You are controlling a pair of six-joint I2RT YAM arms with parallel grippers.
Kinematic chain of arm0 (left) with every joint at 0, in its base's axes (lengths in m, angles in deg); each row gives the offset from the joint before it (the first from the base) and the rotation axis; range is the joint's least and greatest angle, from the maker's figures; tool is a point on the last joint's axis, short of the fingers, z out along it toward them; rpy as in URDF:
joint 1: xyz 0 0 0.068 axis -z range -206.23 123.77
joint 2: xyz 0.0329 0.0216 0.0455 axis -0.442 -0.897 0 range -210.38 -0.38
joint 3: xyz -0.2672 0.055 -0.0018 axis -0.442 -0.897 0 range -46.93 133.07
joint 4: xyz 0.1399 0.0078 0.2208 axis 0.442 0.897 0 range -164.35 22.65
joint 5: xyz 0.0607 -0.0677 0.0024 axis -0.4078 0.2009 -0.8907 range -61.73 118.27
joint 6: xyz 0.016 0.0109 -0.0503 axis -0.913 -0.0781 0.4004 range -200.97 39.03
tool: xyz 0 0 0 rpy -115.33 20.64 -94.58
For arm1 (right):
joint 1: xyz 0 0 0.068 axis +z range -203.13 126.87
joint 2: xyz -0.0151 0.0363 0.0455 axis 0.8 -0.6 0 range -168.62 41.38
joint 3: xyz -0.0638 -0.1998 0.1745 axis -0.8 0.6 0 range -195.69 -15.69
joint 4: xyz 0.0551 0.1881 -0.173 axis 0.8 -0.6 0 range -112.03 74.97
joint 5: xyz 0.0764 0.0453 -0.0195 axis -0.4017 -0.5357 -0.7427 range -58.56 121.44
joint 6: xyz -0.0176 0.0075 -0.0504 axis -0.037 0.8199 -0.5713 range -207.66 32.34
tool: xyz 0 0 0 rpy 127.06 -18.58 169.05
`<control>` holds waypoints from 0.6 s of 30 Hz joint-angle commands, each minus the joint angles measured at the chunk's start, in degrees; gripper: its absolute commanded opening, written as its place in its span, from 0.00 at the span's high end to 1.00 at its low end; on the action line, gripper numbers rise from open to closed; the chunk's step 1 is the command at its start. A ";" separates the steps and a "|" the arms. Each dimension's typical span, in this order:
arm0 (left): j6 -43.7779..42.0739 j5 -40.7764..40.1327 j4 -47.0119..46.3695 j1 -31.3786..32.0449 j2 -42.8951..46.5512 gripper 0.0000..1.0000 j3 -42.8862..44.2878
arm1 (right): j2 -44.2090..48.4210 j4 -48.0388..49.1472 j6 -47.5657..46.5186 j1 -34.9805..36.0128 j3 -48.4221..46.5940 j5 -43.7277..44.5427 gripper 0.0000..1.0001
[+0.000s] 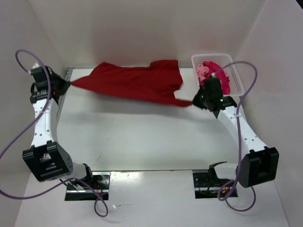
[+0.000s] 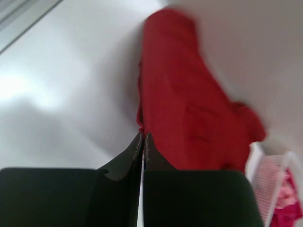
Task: Fold and stack the t-shirts
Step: Flatten out the tshirt
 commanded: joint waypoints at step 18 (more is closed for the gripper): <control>-3.51 -9.06 15.81 -0.45 15.61 1.00 -22.00 | 18.73 -25.76 5.51 2.36 14.22 -14.74 1.00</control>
